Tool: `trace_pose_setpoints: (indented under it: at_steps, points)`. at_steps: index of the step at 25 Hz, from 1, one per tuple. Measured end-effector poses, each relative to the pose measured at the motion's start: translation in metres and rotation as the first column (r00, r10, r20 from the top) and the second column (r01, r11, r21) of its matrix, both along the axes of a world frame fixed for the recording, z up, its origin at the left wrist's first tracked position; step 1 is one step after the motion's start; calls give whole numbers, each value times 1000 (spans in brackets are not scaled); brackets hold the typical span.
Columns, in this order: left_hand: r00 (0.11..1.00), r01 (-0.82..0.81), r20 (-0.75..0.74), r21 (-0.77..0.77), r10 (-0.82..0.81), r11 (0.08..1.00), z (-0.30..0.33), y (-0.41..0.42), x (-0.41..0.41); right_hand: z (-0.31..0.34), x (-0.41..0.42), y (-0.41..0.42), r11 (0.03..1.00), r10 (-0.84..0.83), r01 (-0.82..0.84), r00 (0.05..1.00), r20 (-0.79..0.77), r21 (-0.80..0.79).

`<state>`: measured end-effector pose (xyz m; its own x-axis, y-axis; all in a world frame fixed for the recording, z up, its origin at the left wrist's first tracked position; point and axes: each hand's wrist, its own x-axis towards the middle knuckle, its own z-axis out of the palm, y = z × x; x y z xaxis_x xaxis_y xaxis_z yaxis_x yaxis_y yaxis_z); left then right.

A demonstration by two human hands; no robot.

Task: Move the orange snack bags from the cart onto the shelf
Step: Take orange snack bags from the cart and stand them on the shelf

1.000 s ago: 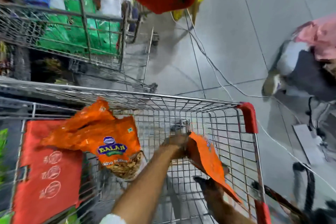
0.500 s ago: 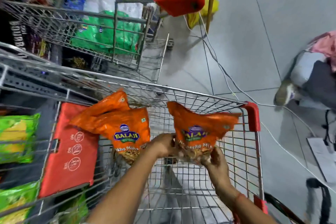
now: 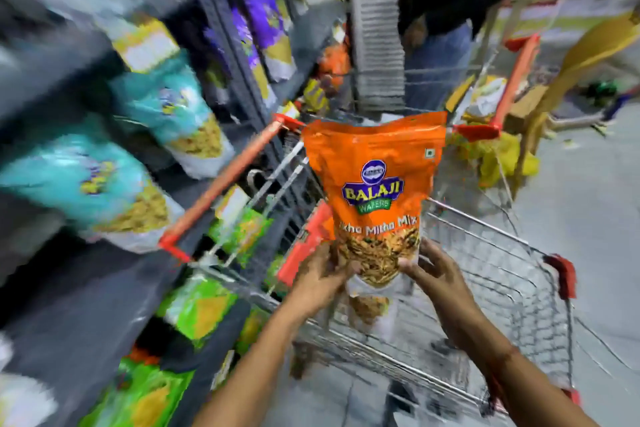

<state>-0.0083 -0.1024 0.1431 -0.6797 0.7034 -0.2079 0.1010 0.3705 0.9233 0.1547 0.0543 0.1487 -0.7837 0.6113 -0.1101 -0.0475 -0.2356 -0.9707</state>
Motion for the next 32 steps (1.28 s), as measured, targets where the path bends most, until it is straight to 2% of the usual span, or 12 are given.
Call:
trace_pose_setpoints:
  at_steps: [4,9,14,17,18,21,24,28,32]
  points:
    - [946,-187,-221,230,238,955,127,-93,-7,115,-43,-73,975,196,-161,947,-255,153]
    - [724,-318,-461,438,514,841,270,-229,18,250,-80,-185,889,444,-321,774,-452,326]
    - [482,-430,-563,516,672,741,339,-355,44,322,-114,-294,767,642,-475,573,-510,431]
    - [300,-557,-647,478,701,679,356,-415,53,344,-141,-354,685,727,-553,493,-477,473]
    - [272,-588,-658,464,702,663,361,-429,51,349,-153,-370,666,744,-575,472,-472,475]
    - [251,-669,-666,405,702,624,369,-462,31,358,-189,-407,600,797,-618,411,-443,508]
    - [294,-719,-627,353,722,599,372,-484,-3,361,-228,-430,527,848,-642,350,-399,557]
    - [340,-751,-553,328,761,573,376,-500,-56,363,-289,-450,506,860,-664,340,-380,550]
    - [340,-787,-513,303,788,537,383,-516,-109,365,-355,-471,452,890,-700,314,-330,553]
